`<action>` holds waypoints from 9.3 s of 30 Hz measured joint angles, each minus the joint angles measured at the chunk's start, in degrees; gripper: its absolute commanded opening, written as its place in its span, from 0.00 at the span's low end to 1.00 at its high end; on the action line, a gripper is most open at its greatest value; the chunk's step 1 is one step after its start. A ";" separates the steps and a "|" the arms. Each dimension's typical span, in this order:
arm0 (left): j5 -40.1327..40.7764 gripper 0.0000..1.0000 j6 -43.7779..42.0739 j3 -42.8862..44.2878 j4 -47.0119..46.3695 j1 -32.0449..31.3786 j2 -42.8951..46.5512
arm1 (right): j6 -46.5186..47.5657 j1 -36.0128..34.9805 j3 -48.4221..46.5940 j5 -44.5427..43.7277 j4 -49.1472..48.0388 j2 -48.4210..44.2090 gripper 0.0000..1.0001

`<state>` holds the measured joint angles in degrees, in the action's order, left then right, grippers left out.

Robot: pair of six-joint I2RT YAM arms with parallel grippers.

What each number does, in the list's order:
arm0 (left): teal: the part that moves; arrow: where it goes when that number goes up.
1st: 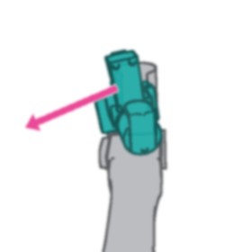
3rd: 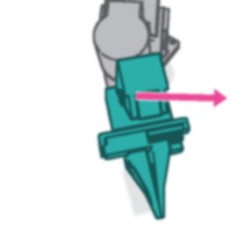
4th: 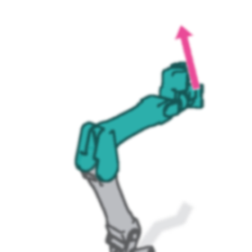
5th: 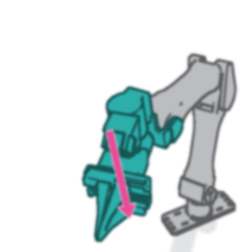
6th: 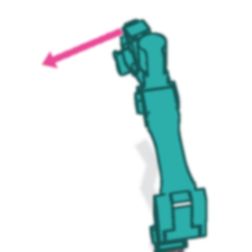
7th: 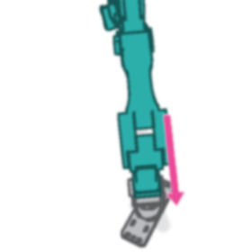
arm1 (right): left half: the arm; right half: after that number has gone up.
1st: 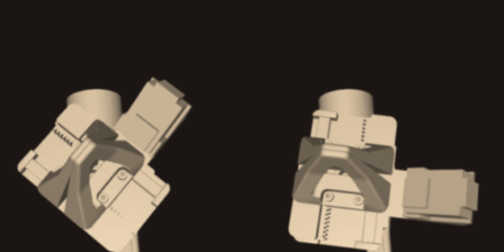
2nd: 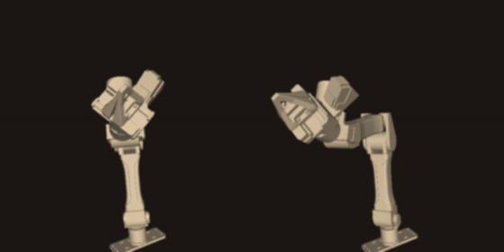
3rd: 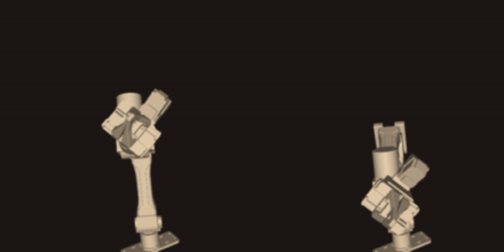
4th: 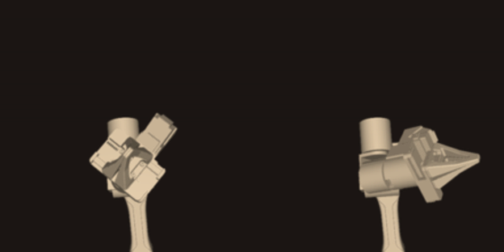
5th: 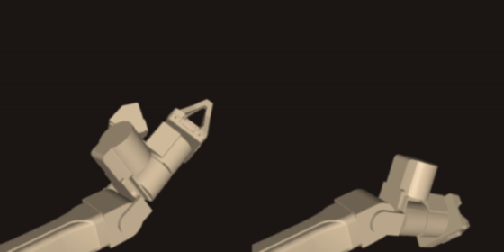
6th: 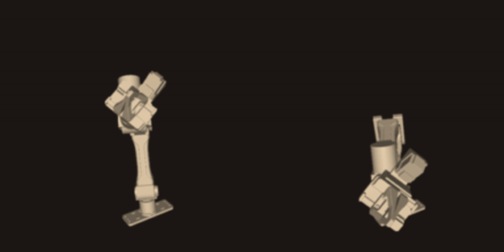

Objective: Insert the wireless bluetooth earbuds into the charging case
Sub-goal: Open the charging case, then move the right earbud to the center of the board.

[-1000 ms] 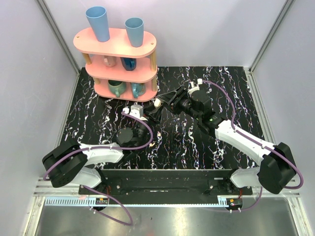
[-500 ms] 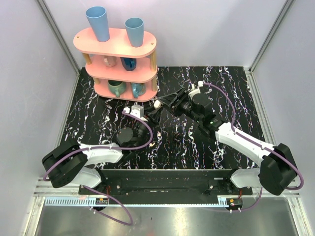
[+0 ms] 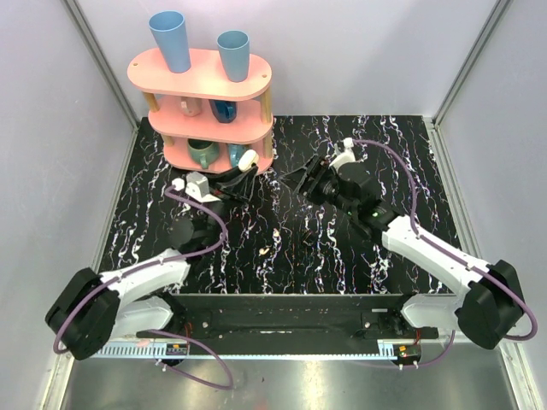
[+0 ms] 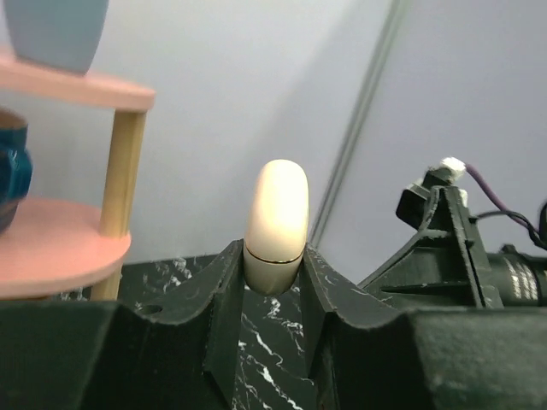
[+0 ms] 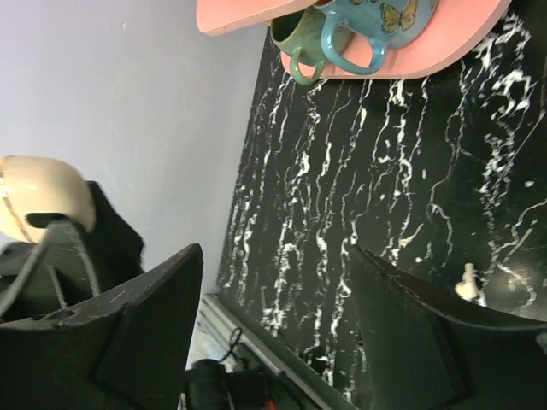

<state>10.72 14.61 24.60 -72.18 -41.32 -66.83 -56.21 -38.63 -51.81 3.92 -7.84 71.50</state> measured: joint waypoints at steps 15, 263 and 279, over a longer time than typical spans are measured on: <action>-40.59 0.00 -12.20 8.07 40.35 9.77 13.55 | 39.12 5.42 -23.04 17.38 25.03 -1.57 0.77; -60.33 0.00 -3.98 2.23 41.29 20.65 24.76 | 17.46 -13.18 -14.78 -16.65 24.09 36.46 0.38; -60.11 0.00 -4.11 2.23 41.66 20.65 25.40 | 18.01 -13.18 -15.45 -16.92 24.26 37.03 0.29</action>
<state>-49.39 10.50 26.83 -30.52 -20.67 -41.43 -38.20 -51.81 -67.26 -12.99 16.43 108.53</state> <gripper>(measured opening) 0.329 0.311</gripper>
